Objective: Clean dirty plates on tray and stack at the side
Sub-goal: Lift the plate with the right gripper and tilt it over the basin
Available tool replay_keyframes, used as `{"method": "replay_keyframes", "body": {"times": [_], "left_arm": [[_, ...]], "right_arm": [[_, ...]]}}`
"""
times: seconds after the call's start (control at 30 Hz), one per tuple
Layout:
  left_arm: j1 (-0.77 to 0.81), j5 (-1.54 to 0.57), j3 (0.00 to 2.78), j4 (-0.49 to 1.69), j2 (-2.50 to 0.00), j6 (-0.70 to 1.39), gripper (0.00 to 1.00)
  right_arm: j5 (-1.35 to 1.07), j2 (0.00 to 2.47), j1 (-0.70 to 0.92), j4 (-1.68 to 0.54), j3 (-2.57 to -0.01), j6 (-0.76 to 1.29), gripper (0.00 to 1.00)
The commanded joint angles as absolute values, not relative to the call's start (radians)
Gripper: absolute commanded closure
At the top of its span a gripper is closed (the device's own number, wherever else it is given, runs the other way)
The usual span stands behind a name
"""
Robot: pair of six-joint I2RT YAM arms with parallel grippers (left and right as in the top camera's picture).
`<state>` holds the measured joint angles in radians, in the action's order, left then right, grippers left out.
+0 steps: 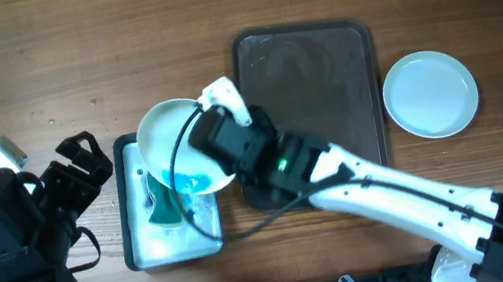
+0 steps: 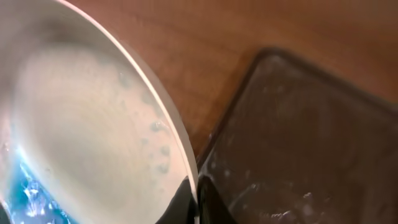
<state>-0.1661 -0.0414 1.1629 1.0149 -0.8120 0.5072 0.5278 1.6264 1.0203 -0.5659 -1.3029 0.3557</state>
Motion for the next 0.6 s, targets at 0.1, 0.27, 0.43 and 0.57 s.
{"method": "replay_keyframes", "body": {"times": [0.1,0.27,0.43,0.57], "left_arm": [[-0.174,-0.021,1.178,1.015,-0.813,0.505,0.00],[-0.174,-0.021,1.178,1.015,-0.813,0.505,0.00],[-0.174,-0.021,1.178,1.015,-0.813,0.505,0.00],[-0.174,-0.021,1.178,1.015,-0.813,0.505,0.00]], "right_arm": [[0.882,1.634,1.154,-0.535,-1.325,0.273,0.96],[1.000,1.634,1.217,-0.527,-1.325,0.248,0.96],[1.104,1.634,1.275,-0.482,-1.325,0.142,0.96],[1.207,1.634,1.327,-0.440,-1.325,0.043,0.96]]}}
